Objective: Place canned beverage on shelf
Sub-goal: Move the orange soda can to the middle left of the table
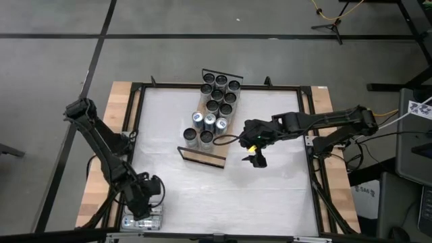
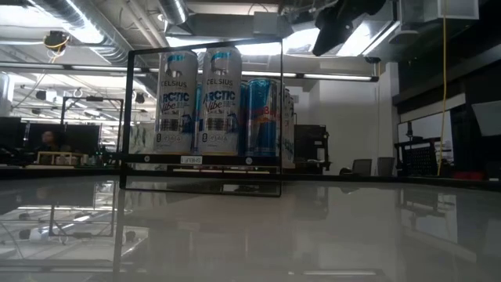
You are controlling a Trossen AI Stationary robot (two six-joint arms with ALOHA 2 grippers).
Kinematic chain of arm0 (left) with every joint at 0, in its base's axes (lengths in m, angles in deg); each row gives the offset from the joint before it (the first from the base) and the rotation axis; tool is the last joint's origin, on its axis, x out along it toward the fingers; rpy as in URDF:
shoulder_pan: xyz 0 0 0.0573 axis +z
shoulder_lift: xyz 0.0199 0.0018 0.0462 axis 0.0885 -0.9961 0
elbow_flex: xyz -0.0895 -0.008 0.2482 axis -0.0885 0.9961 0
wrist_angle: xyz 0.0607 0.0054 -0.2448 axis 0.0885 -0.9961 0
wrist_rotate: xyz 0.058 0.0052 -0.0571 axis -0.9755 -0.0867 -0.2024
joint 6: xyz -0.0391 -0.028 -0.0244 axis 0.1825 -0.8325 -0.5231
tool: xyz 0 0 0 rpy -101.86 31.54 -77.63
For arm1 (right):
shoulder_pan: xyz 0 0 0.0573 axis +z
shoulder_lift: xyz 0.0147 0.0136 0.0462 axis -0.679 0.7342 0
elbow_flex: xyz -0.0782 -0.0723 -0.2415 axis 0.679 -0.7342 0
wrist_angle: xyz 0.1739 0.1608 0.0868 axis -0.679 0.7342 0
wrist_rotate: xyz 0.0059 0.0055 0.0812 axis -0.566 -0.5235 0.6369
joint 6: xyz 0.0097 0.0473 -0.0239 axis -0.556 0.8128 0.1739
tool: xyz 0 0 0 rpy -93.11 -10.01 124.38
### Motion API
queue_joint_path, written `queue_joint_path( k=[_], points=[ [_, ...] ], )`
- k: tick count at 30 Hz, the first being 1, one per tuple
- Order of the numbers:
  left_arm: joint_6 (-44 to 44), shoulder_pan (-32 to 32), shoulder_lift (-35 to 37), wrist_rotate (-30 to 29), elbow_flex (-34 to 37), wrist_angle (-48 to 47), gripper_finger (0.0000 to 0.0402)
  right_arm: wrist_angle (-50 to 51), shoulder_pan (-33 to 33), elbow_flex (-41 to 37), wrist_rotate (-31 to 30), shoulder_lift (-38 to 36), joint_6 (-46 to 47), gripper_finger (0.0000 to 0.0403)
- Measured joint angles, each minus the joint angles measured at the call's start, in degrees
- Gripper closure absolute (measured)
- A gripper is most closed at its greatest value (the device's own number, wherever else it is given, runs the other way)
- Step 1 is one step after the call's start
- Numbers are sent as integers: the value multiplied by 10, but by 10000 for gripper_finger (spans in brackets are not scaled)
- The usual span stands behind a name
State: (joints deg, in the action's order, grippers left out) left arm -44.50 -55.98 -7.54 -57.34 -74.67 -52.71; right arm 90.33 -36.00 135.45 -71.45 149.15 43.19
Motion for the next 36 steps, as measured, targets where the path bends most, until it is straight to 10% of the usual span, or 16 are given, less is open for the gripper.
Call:
queue_joint_path(
  k=[36],
  points=[
    [-104, -93, -130, 22, 0, -40, 99, 2, 0, 0, 0, 0, -1, 45]
  ],
)
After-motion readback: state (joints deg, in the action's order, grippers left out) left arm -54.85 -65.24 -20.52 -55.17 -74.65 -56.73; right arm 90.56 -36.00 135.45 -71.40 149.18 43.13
